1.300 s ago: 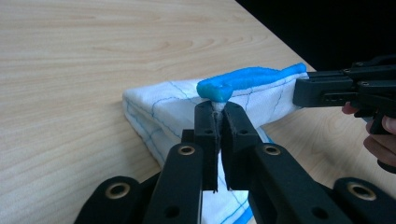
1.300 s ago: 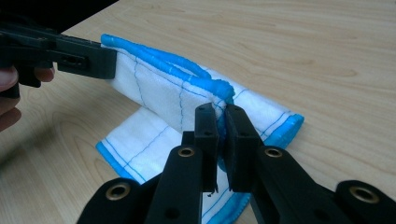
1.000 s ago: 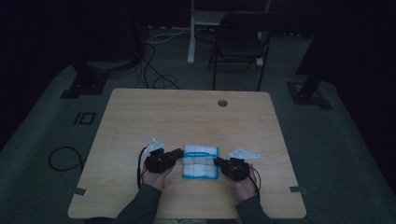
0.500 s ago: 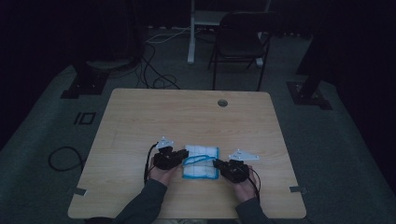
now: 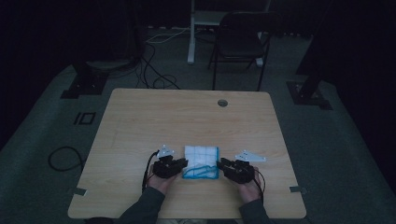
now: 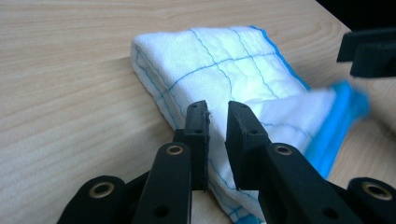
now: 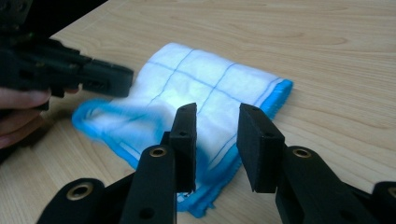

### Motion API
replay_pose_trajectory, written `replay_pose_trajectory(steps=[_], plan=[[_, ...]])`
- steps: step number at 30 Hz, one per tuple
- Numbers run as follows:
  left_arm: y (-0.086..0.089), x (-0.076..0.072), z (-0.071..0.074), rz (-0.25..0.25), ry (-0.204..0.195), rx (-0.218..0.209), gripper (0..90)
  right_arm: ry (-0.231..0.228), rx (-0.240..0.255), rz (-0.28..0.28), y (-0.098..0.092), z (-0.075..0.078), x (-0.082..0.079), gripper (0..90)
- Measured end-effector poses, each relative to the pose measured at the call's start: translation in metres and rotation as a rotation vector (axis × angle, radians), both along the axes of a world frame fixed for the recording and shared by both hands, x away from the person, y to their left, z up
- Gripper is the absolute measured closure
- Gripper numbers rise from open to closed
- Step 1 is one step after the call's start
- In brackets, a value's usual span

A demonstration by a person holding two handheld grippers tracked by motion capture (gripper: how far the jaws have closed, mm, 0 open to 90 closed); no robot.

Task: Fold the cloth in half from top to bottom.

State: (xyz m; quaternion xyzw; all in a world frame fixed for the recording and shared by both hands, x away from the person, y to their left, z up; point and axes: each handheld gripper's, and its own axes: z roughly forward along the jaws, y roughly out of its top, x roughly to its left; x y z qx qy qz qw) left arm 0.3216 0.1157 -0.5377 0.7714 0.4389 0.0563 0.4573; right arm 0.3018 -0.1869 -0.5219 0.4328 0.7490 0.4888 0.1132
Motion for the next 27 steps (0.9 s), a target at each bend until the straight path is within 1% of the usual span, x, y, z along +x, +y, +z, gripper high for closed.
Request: replay_pose_trajectory(steps=[3, 4, 8, 9, 13, 16, 18, 20, 21, 23, 27], plan=[[0.0, -0.002, -0.001, -0.005, -0.002, 0.004, 79.1, 0.001, 0.003, -0.007, -0.002, 0.0, 0.0, 68.0], [0.0, -0.004, -0.002, -0.008, -0.004, 0.011, 78.9, 0.006, 0.003, -0.011, -0.003, -0.001, 0.0, 67.6], [-0.001, -0.008, -0.001, -0.01, -0.014, 0.013, 76.9, 0.014, 0.003, -0.007, -0.002, -0.003, 0.0, 66.3], [-0.001, -0.012, 0.001, -0.011, -0.023, 0.012, 76.9, 0.017, 0.0, -0.004, -0.001, -0.004, 0.0, 65.8], [-0.003, -0.021, 0.003, -0.02, -0.035, 0.006, 75.2, 0.033, -0.024, 0.01, 0.007, -0.009, -0.001, 65.4], [-0.005, -0.029, 0.003, -0.033, -0.033, -0.003, 74.6, 0.038, -0.032, 0.016, 0.008, -0.011, -0.001, 64.6], [-0.007, -0.034, 0.001, -0.049, -0.035, 0.011, 74.5, 0.041, -0.036, 0.02, 0.008, -0.011, -0.001, 63.4], [-0.009, -0.038, -0.002, -0.054, -0.042, 0.04, 74.1, 0.048, -0.043, 0.02, 0.008, -0.014, -0.002, 62.7], [-0.009, -0.039, -0.003, -0.051, -0.043, 0.047, 74.1, 0.051, -0.056, 0.021, 0.008, -0.015, -0.003, 62.6], [-0.008, -0.039, -0.005, -0.047, -0.043, 0.049, 74.2, 0.056, -0.077, 0.024, 0.009, -0.017, -0.005, 62.1], [-0.004, -0.037, -0.005, -0.033, -0.049, 0.062, 74.1, 0.069, -0.098, 0.015, 0.008, -0.019, -0.005, 60.7]])
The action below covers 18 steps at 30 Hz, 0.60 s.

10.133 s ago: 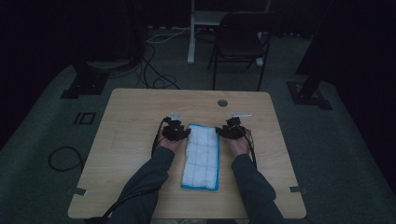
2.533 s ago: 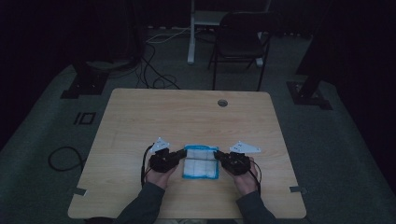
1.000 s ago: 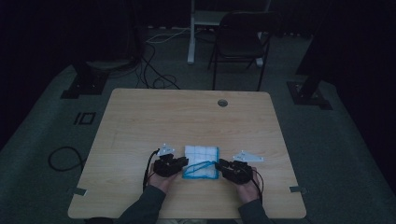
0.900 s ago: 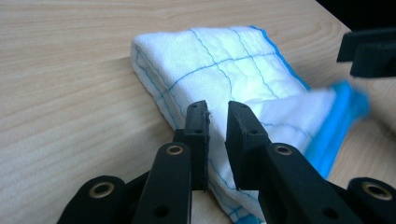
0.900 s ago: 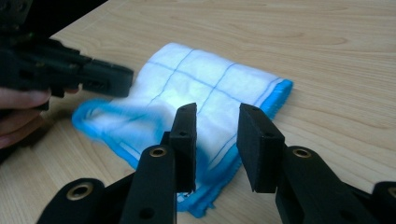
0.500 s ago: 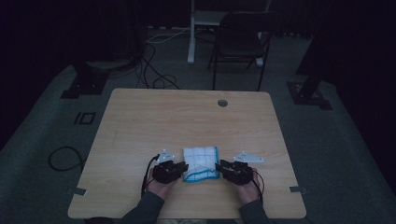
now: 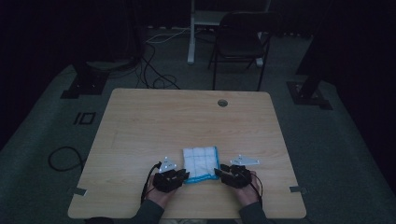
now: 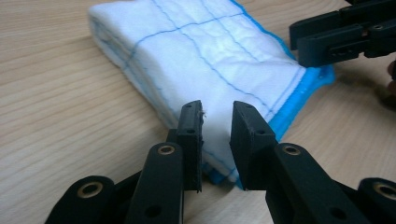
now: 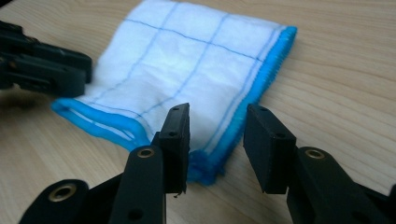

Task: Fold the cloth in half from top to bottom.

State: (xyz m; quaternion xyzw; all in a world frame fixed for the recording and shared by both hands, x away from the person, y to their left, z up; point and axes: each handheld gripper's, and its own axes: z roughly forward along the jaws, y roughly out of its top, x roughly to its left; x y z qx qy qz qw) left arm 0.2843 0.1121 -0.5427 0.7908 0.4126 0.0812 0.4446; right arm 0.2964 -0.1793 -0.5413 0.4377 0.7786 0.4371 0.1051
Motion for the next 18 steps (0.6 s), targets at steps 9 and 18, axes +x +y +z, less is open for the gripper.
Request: replay_pose_trajectory(steps=[9, 18], plan=[[0.018, 0.007, 0.002, 0.062, -0.013, 0.004, 72.4, -0.004, -0.021, -0.078, -0.014, 0.002, 0.005, 60.5], [0.034, 0.017, 0.001, 0.117, -0.026, 0.019, 72.0, -0.014, 0.014, -0.145, -0.035, 0.006, 0.015, 60.3]])
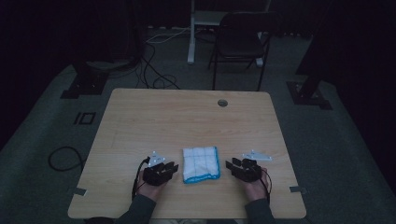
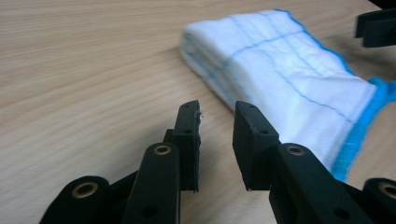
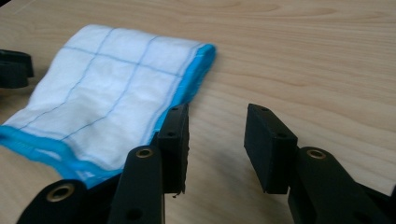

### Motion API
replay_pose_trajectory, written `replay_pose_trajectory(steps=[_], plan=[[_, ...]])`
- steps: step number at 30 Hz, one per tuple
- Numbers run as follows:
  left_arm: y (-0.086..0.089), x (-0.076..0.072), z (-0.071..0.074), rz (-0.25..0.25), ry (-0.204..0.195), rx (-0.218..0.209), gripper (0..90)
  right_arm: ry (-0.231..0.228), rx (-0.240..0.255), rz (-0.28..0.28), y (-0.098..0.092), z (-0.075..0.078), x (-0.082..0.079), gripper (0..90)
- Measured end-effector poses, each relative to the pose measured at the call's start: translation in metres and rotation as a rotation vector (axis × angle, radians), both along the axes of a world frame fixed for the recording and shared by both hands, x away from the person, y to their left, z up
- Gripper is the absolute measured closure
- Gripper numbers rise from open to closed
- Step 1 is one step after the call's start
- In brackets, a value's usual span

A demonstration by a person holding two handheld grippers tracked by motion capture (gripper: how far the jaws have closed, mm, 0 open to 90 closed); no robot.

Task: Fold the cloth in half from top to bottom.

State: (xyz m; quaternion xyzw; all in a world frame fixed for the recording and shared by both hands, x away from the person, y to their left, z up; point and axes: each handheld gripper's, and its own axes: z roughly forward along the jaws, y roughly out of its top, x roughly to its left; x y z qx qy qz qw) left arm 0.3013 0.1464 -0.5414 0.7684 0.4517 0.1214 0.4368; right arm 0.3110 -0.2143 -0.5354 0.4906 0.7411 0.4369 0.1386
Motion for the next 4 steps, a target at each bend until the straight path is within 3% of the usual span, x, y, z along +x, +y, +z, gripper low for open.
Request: replay_pose_trajectory(steps=[4], plan=[[0.0071, 0.001, 0.0002, 0.024, -0.005, -0.001, 72.0, -0.007, 0.003, -0.032, -0.0105, 0.0003, 0.0049, 60.1]])
